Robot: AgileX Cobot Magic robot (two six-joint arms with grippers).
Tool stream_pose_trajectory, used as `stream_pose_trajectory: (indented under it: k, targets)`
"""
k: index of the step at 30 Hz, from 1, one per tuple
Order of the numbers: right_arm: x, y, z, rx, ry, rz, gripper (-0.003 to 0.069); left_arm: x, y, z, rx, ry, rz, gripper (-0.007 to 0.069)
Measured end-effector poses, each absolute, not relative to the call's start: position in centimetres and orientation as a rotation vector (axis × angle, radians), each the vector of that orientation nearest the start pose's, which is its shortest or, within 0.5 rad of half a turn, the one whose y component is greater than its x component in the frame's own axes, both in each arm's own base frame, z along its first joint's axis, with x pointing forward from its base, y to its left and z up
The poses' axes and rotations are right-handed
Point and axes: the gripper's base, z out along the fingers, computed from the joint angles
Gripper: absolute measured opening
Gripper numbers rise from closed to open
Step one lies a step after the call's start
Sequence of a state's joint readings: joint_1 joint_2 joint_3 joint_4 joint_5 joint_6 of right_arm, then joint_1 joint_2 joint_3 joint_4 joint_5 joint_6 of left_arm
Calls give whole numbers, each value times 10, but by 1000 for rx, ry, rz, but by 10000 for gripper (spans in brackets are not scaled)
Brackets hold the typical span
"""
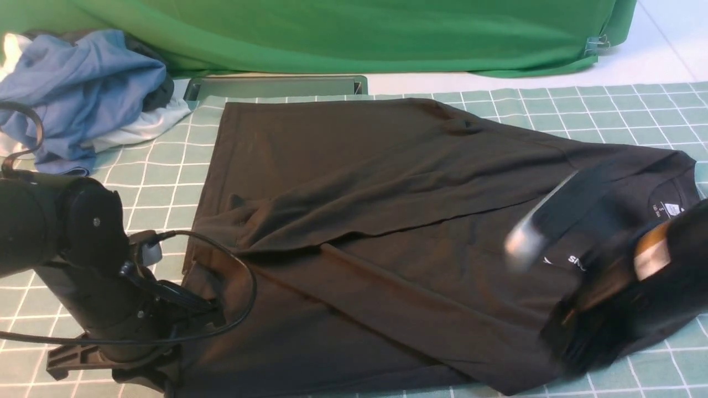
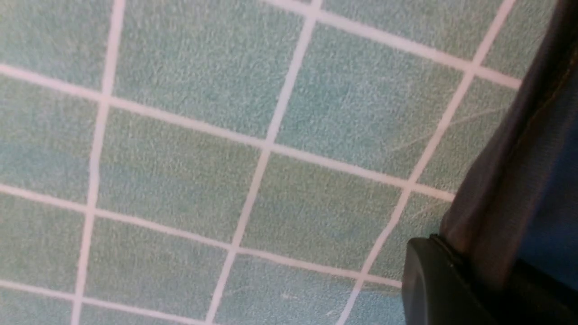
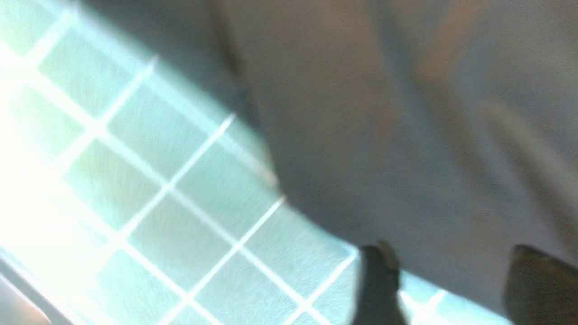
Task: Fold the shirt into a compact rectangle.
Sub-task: 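Grasp the near edge of the shirt at its hem and shoulder corners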
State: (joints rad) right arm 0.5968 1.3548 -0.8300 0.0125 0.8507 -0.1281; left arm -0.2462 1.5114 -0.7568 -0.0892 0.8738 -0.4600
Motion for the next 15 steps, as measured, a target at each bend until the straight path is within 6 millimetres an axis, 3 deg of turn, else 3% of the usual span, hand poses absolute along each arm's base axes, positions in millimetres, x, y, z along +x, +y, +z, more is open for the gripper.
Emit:
stream_pose_trajectory:
  k: [5,12,15]
  targets:
    - [197,161,198,-1287,2664,-33,564,228,-64,179,-393,3095,-125,29]
    - [207,171,159,-1456,2649,-168,577,228,-64,179,-382,3090,-125,29]
    - [209,172,154,-1469,2657,-178,568,228,-64,179,-379,3090,-126,29]
